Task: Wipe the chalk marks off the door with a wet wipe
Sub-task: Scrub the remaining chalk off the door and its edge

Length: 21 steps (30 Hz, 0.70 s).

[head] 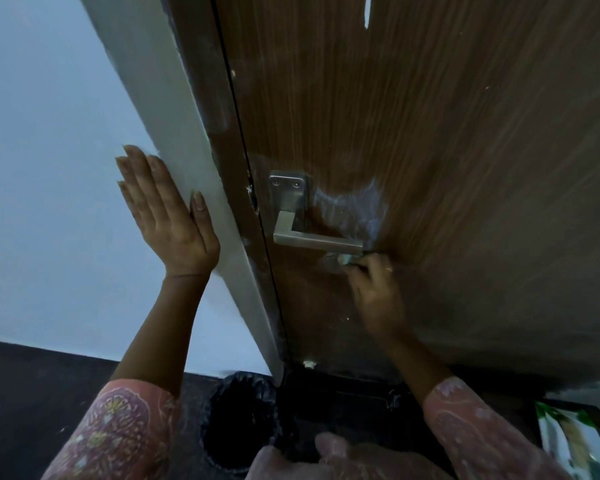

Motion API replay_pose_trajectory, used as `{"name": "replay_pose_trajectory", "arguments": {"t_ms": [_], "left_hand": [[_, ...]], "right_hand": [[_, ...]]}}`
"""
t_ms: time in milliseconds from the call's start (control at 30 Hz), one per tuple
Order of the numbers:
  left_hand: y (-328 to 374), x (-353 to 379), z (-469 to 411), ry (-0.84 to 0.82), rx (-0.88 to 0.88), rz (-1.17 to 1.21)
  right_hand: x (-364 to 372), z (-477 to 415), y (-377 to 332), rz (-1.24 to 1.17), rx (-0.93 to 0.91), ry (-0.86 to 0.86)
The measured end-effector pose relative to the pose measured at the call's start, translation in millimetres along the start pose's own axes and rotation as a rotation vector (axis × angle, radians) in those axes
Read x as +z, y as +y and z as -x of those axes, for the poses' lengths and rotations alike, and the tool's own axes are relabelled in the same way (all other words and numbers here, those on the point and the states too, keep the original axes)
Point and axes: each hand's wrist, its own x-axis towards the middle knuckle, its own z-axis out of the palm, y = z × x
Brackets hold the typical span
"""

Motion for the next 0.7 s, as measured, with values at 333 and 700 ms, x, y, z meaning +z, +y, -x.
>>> {"name": "replay_pose_trajectory", "arguments": {"t_ms": [333,700], "left_hand": [[-2,0,1,-0.012,-0.008,-0.002],[-1,0,2,-0.007,-0.014,0.004]], "right_hand": [[2,6,-3,-0.038,0.08,-0.014],[41,-11,-48,-0.051,-0.182,-0.165]]}}
